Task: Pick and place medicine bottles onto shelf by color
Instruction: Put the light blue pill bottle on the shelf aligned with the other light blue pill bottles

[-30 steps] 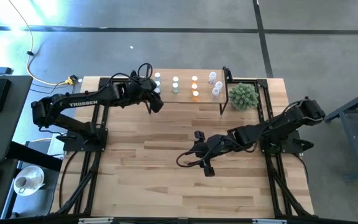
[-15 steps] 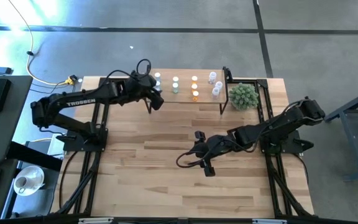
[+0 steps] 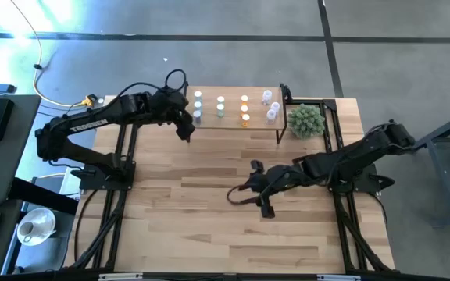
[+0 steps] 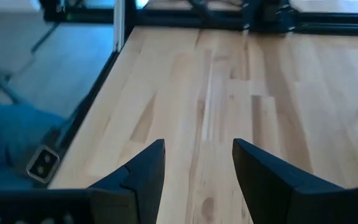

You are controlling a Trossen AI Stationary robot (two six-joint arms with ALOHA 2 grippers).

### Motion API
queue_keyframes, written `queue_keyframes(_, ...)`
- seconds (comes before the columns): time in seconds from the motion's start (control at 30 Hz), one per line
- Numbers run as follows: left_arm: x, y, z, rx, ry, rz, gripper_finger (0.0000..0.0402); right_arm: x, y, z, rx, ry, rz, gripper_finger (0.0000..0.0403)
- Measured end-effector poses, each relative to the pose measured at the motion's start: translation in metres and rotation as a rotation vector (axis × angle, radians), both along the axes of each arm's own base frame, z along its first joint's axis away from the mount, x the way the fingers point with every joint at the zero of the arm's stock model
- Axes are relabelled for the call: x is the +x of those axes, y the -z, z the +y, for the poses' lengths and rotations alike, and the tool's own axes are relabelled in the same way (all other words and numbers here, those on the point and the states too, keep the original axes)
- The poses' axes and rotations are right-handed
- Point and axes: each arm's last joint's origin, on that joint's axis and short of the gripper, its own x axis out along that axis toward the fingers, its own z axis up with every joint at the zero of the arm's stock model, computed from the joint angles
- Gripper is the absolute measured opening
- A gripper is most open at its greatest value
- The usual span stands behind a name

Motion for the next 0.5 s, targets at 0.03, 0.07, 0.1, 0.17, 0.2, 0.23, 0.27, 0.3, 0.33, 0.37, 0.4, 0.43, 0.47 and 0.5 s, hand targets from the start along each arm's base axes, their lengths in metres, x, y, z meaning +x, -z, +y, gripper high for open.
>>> queue_keyframes(0.03, -0.001, 0.0, -0.004, 0.002, 0.013, -0.005, 0.02, -0.005, -0.005, -0.002, 0.013, 0.016, -0.005, 0.0179)
queue_keyframes(0.07, -0.003, 0.001, -0.008, -0.001, 0.022, -0.004, 0.02, -0.01, -0.01, -0.004, 0.021, 0.038, -0.005, 0.0179)
queue_keyframes(0.1, -0.005, 0.004, -0.013, -0.004, 0.035, 0.0, 0.02, -0.015, -0.015, -0.006, 0.022, 0.062, -0.01, 0.0179)
queue_keyframes(0.17, -0.009, 0.008, -0.022, -0.006, 0.063, -0.002, 0.02, -0.027, -0.024, -0.011, 0.017, 0.109, -0.009, 0.0179)
queue_keyframes(0.2, -0.012, 0.011, -0.027, -0.009, 0.072, -0.002, 0.02, -0.032, -0.027, -0.014, 0.016, 0.134, -0.002, 0.0179)
queue_keyframes(0.23, -0.015, 0.016, -0.031, -0.013, 0.083, -0.001, 0.02, -0.038, -0.03, -0.016, 0.018, 0.156, 0.005, 0.0179)
queue_keyframes(0.27, -0.018, 0.02, -0.036, -0.018, 0.088, -0.005, 0.02, -0.044, -0.033, -0.018, 0.024, 0.179, 0.011, 0.0179)
queue_keyframes(0.3, -0.021, 0.025, -0.04, -0.023, 0.093, -0.013, 0.02, -0.049, -0.035, -0.021, 0.027, 0.207, 0.024, 0.0179)
queue_keyframes(0.33, -0.024, 0.03, -0.044, -0.028, 0.097, -0.021, 0.02, -0.054, -0.036, -0.023, 0.03, 0.229, 0.044, 0.0179)
queue_keyframes(0.37, -0.026, 0.035, -0.048, -0.03, 0.106, -0.03, 0.02, -0.059, -0.037, -0.025, 0.032, 0.253, 0.061, 0.0179)
queue_keyframes(0.4, -0.028, 0.041, -0.052, -0.033, 0.112, -0.04, 0.02, -0.063, -0.036, -0.027, 0.032, 0.282, 0.084, 0.0179)
queue_keyframes(0.43, -0.03, 0.046, -0.055, -0.036, 0.119, -0.052, 0.02, -0.067, -0.035, -0.029, 0.033, 0.314, 0.111, 0.0179)
queue_keyframes(0.47, -0.032, 0.051, -0.058, -0.035, 0.128, -0.067, 0.02, -0.071, -0.033, -0.03, 0.033, 0.348, 0.136, 0.0179)
queue_keyframes(0.5, -0.034, 0.057, -0.061, -0.035, 0.136, -0.082, 0.02, -0.073, -0.031, -0.032, 0.034, 0.386, 0.167, 0.0179)
